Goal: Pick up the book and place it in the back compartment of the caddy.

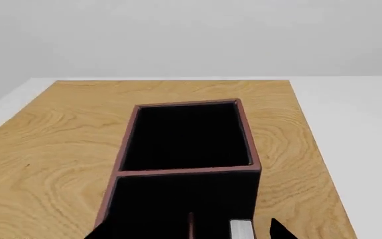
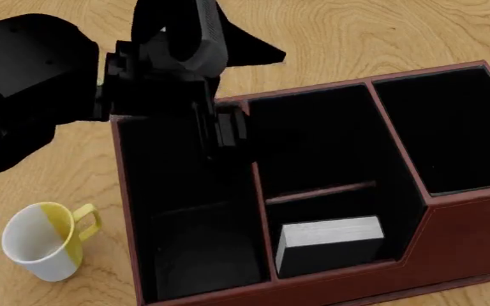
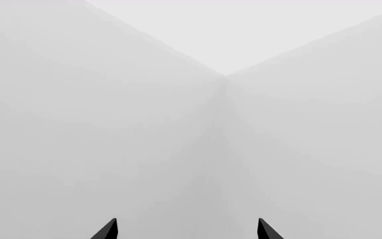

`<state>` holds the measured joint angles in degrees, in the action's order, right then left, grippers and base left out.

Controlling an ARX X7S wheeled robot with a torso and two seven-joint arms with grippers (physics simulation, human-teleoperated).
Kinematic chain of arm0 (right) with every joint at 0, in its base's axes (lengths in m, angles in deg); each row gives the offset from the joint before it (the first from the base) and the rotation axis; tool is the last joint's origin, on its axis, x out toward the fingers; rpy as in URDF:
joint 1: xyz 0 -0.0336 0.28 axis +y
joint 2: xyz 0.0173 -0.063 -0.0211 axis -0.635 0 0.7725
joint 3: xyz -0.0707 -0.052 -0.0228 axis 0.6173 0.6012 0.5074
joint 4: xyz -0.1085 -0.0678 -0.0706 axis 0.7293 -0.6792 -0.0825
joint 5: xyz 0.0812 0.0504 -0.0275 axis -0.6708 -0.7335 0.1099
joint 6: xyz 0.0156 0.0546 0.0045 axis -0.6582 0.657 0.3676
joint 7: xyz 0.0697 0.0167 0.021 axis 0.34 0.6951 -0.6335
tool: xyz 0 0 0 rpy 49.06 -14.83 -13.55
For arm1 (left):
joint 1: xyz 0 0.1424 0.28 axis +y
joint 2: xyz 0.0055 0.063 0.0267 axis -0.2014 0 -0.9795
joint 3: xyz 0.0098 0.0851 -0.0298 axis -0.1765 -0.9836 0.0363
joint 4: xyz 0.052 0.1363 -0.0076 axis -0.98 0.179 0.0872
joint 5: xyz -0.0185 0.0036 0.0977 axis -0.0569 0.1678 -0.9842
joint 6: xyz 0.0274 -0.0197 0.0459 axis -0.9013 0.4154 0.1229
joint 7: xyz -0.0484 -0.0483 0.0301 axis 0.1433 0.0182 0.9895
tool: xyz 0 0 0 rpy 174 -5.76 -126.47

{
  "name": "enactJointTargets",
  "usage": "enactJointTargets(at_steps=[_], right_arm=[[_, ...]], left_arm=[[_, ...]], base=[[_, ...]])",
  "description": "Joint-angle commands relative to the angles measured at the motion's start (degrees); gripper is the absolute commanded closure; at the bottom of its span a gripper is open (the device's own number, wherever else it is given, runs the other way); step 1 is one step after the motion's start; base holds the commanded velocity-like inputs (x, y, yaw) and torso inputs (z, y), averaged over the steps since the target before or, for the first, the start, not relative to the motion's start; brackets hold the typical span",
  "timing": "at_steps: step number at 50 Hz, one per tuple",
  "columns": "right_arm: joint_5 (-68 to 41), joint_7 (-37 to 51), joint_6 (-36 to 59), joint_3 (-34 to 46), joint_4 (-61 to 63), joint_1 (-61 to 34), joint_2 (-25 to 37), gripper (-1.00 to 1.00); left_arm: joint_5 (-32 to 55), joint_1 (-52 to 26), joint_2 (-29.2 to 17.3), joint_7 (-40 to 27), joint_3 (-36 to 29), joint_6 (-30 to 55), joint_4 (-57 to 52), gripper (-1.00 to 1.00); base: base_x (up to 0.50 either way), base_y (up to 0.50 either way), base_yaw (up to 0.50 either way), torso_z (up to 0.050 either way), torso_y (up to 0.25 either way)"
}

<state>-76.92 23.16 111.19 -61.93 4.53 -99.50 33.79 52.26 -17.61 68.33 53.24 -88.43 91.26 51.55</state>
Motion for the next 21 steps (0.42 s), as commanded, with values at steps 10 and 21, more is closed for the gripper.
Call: enactJointTargets(at_steps=[10,21], right_arm=[[-0.5,1.5,-2.3,4.4,-0.1,-2.9,1.4,-1.00],[-0.7,2.0,-3.2,6.0,0.0,-4.0,1.7,-1.00]], left_arm=[[3.5,-2.9,-8.7,-4.7,3.7,1.9,-7.9,-1.00],[6.2,-4.1,-14.1,-8.4,6.0,3.4,-13.2,-1.00]], base=[[0.00,0.00,0.00,0.000,0.000],[0.00,0.00,0.00,0.000,0.000]])
